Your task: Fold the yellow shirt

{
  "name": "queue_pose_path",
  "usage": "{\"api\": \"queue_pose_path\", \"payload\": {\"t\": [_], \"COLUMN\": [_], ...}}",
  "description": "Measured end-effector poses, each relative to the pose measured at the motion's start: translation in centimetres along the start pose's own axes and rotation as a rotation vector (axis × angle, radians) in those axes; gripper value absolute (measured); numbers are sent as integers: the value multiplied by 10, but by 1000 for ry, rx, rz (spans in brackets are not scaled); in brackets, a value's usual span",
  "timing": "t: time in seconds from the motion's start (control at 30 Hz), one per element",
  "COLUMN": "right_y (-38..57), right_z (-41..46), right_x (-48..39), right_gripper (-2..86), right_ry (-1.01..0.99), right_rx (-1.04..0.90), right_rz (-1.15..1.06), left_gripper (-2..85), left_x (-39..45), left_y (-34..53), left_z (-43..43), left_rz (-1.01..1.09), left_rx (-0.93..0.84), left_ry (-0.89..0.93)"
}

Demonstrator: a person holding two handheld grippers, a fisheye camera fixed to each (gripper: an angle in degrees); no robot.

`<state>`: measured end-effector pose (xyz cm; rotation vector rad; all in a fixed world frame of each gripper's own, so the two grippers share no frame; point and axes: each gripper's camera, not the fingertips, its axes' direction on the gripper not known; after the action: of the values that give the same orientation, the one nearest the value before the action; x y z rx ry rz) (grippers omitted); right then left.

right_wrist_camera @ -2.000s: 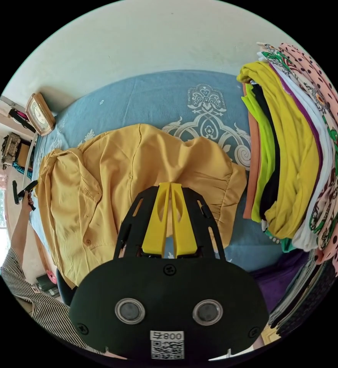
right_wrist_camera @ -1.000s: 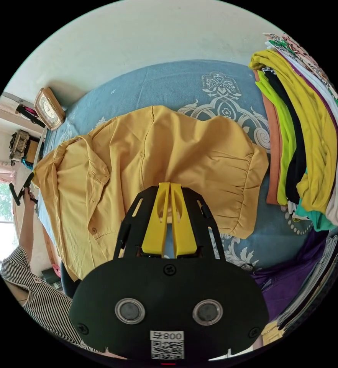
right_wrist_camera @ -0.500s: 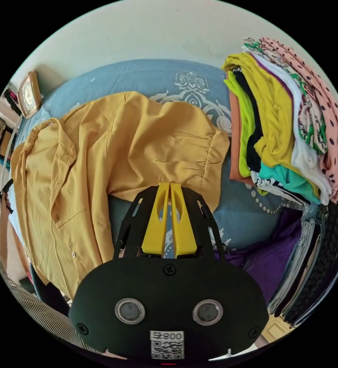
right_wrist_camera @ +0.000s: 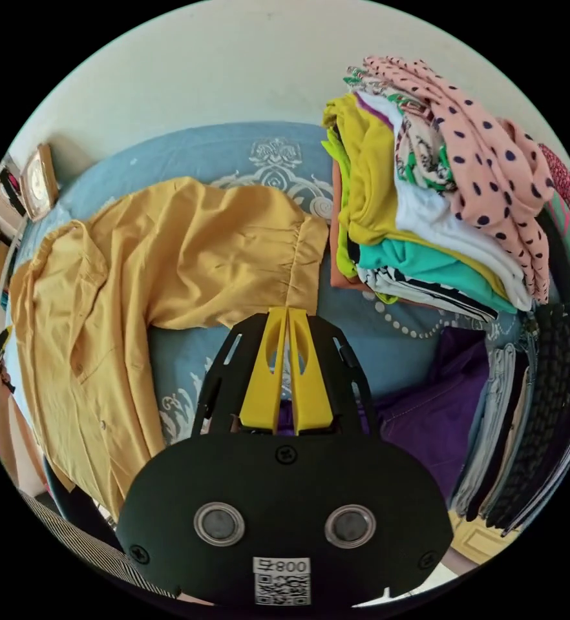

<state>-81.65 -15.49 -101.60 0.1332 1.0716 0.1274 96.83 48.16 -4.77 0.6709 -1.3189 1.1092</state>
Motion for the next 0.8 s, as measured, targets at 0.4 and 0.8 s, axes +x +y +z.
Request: {"api": "queue_pose_path", "payload": {"t": [0.4, 0.8], "right_y": [18, -34], "right_z": [-123, -171], "right_x": [-119, -338], "right_gripper": [20, 57], "right_ry": [-320, -627], "right_rx": [135, 34], "right_rz": [-204, -498], "left_gripper": [75, 80], "left_x": [69, 110], "left_y": [124, 245], "left_z": [-40, -39], "left_rz": [59, 16], "left_rx": [-126, -308], "left_ry": [186, 194]}}
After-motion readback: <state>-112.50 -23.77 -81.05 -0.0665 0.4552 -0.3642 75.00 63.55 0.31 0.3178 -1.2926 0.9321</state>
